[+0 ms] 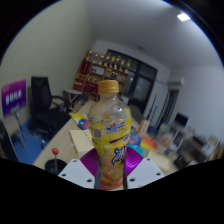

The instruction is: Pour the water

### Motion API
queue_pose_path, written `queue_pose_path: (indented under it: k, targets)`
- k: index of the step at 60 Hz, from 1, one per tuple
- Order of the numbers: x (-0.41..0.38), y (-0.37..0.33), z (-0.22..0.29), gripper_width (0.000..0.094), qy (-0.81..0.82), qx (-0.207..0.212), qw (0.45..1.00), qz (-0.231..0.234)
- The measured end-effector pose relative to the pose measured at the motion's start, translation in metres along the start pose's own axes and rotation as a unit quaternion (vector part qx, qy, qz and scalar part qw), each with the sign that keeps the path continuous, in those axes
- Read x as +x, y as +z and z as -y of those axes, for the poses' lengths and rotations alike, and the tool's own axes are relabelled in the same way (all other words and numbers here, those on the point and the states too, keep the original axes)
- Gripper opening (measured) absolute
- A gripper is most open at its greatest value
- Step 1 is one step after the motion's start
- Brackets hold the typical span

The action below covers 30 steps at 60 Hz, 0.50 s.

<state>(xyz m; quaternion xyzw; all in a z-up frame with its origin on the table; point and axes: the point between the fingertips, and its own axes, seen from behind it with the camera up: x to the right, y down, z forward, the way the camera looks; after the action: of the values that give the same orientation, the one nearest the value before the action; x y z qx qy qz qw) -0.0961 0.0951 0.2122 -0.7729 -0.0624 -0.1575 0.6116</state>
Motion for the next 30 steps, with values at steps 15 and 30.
queue_pose_path:
  k: [15,30]
  targets:
    - [-0.039,0.045,-0.098,0.0312,0.181,-0.01,0.982,0.051]
    - [-0.055,0.049,-0.135,0.0313,0.179,0.018,0.98,0.091]
